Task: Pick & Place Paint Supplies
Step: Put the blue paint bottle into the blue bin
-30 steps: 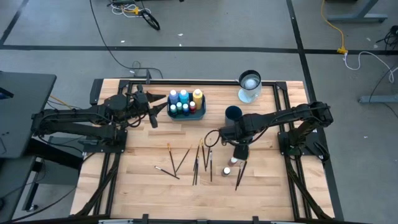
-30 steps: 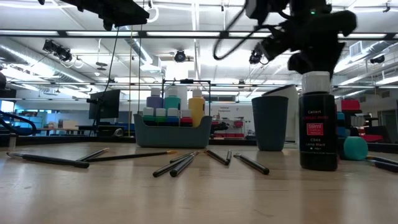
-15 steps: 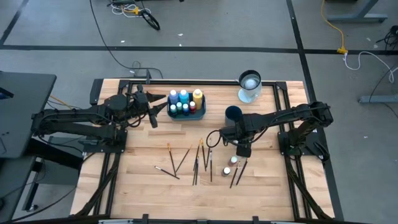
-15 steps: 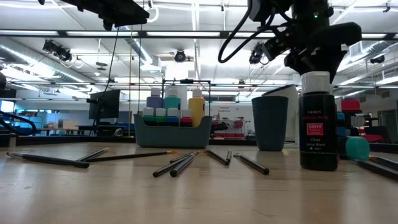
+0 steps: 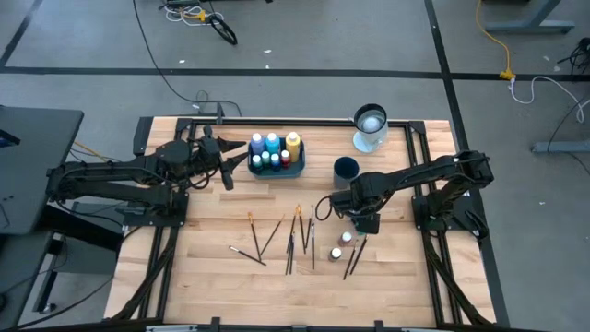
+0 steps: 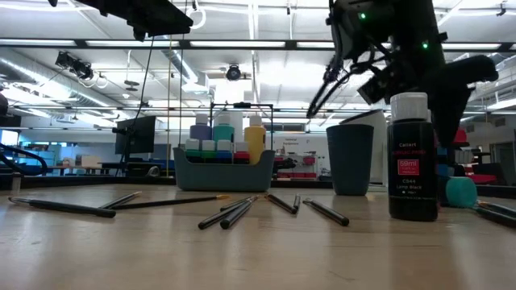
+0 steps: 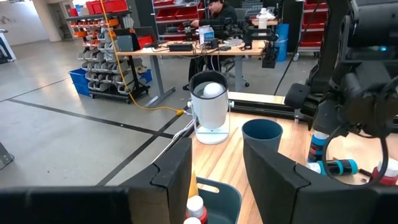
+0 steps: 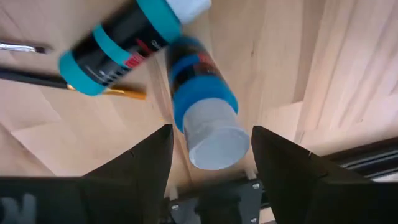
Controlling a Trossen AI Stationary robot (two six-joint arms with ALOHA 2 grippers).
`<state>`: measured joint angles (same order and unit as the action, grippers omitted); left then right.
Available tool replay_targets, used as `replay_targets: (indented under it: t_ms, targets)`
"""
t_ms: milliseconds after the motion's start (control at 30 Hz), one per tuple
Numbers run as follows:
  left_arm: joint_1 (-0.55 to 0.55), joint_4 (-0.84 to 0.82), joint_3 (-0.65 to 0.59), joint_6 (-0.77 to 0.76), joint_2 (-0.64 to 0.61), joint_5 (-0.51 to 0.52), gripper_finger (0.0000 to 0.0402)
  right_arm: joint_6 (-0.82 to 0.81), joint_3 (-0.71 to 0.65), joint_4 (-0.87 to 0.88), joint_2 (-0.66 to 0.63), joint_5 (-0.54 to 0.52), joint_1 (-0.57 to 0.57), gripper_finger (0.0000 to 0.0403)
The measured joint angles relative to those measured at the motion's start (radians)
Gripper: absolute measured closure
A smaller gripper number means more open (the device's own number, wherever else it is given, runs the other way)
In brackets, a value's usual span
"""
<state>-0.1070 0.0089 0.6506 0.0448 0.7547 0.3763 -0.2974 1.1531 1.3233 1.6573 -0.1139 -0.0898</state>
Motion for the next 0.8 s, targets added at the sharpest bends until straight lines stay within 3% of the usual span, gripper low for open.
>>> replay_targets:
  t_ms: [400,667,800]
  targets:
    - [0.000,0.000,0.000,-0.003,0.000,0.000,0.0248,0.023,-0.009,-0.040,0.000,-0.006,0.001,0.0188]
    - [0.000,0.000,0.000,-0.003,0.000,0.000,0.0248,0.018,-0.005,-0.042,-0.004,0.046,0.001,0.0286]
    - [0.000,0.000,0.000,0.014,0.000,0.000,0.0248,0.017,0.015,-0.037,0.001,0.054,-0.003,0.0290]
